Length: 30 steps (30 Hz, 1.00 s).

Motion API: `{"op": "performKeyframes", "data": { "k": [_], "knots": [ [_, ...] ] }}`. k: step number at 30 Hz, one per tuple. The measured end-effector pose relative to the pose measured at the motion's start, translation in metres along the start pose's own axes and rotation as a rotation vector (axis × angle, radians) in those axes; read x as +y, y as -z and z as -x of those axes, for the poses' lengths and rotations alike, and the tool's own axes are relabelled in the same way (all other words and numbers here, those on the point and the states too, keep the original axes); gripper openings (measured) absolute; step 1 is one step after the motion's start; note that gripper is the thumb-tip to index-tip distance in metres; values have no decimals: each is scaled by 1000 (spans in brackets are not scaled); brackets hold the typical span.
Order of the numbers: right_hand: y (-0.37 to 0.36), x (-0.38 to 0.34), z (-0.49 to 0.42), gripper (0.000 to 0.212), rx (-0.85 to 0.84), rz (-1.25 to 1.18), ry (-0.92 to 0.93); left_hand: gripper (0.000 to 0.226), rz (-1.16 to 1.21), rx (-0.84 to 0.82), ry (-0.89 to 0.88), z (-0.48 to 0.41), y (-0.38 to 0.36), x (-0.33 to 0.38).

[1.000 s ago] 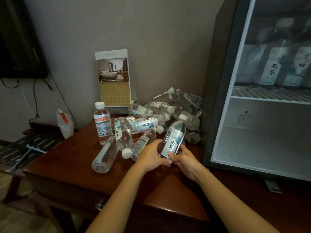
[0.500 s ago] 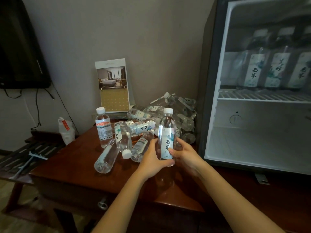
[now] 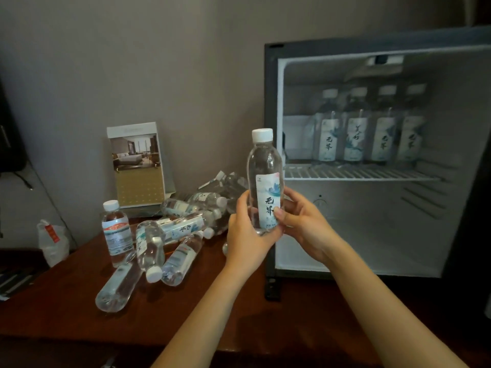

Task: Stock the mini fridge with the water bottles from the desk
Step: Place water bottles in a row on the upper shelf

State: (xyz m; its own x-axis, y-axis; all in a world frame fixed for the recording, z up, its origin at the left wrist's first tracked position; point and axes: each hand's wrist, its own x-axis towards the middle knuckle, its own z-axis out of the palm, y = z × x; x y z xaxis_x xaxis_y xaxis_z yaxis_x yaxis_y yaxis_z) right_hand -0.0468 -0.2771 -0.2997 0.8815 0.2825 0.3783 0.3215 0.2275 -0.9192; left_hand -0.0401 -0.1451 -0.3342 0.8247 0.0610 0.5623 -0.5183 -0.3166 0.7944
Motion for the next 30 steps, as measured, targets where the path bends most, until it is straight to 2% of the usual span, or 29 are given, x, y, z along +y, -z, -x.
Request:
{"op": "performKeyframes", "data": {
  "k": [4, 11, 17, 26, 30],
  "knots": [
    [27, -23, 11, 47, 81, 65, 36, 89, -28, -31, -48, -10, -30, 20],
    [57, -55, 12, 49, 163, 197, 106, 78, -149, -26, -177, -27, -64, 57],
    [69, -78, -12, 56, 177, 307, 168, 77, -152, 1, -193, -61, -78, 74],
    [85, -78, -55, 57, 302, 375, 120, 91, -285, -7, -59, -105, -103, 76],
    [96, -68, -61, 56, 367, 371, 79, 84, -330, -35, -130, -111, -111, 64]
  ]
}}
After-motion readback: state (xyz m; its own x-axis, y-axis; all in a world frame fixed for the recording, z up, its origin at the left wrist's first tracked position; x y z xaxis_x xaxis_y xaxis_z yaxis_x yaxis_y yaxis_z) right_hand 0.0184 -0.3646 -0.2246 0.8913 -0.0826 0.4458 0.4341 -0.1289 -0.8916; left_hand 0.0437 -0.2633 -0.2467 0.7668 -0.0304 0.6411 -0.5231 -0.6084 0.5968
